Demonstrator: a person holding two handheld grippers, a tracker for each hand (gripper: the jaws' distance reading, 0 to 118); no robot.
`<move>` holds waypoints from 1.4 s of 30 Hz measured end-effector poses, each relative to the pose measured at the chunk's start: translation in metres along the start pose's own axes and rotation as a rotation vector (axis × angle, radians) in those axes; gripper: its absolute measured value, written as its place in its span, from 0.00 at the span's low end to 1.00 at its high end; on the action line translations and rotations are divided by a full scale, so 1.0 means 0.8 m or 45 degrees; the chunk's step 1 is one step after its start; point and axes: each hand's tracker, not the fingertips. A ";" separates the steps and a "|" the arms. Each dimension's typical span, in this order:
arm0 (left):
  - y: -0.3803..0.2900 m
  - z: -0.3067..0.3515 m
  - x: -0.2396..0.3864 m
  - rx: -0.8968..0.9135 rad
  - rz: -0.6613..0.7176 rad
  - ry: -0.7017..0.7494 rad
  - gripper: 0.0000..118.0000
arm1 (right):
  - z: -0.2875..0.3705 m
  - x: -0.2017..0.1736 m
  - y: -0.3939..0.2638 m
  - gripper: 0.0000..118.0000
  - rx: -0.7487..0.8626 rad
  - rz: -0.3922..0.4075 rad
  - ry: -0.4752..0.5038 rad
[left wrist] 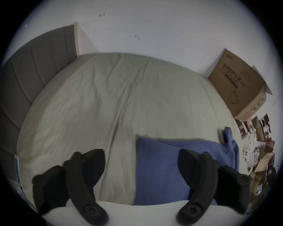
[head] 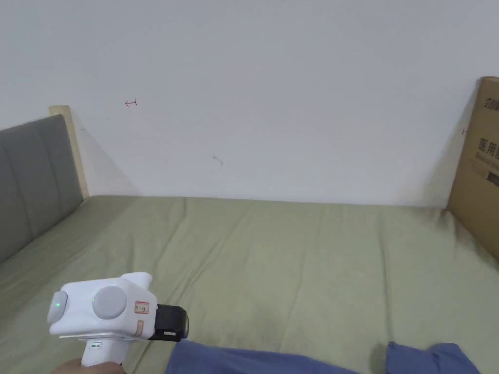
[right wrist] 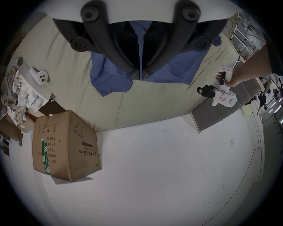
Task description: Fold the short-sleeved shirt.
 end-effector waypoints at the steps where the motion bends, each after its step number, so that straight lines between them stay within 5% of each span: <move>1: 0.005 -0.020 -0.008 -0.005 0.022 -0.010 0.86 | -0.011 0.002 -0.002 0.04 -0.010 -0.008 -0.003; 9: -0.017 -0.152 -0.003 -0.243 -0.099 0.042 0.88 | -0.070 0.017 -0.024 0.04 -0.148 -0.060 -0.011; 12: -0.034 -0.143 0.012 -0.123 -0.248 0.119 0.84 | -0.075 0.016 -0.034 0.04 -0.179 -0.040 -0.023; 14: -0.033 -0.128 0.012 -0.100 -0.202 0.108 0.66 | -0.075 0.017 -0.039 0.04 -0.192 -0.044 -0.023; 16: -0.039 -0.106 0.027 -0.017 -0.259 0.160 0.00 | -0.070 0.017 -0.042 0.04 -0.199 -0.055 -0.017; 21: -0.049 -0.058 0.041 0.091 -0.341 0.189 0.00 | -0.047 0.033 -0.024 0.04 -0.115 -0.076 0.048; 24: -0.043 -0.004 0.029 0.200 -0.113 0.006 0.00 | -0.036 0.051 0.023 0.04 0.013 -0.113 -0.024; 30: -0.060 0.070 0.065 0.257 -0.347 -0.022 0.00 | -0.146 0.132 0.102 0.04 -0.252 -0.246 -0.021; 31: -0.063 0.077 0.069 0.240 -0.355 -0.042 0.00 | -0.182 0.155 0.109 0.13 -0.346 -0.314 0.048; 32: -0.066 0.082 0.071 0.231 -0.350 -0.052 0.00 | -0.209 0.170 0.107 0.44 -0.367 -0.385 0.084; 33: -0.069 0.086 0.071 0.231 -0.347 -0.053 0.00 | -0.234 0.179 0.107 0.88 -0.441 -0.386 -0.028; 34: -0.071 0.090 0.074 0.235 -0.349 -0.054 0.00 | -0.266 0.188 0.104 0.96 -0.565 -0.393 -0.053; 38: -0.074 0.092 0.073 0.219 -0.346 -0.054 0.00 | -0.353 0.218 0.071 0.96 -0.809 -0.326 -0.271; 42: -0.077 0.082 0.067 0.175 -0.308 -0.056 0.00 | -0.397 0.229 0.028 0.90 -1.013 -0.250 -0.330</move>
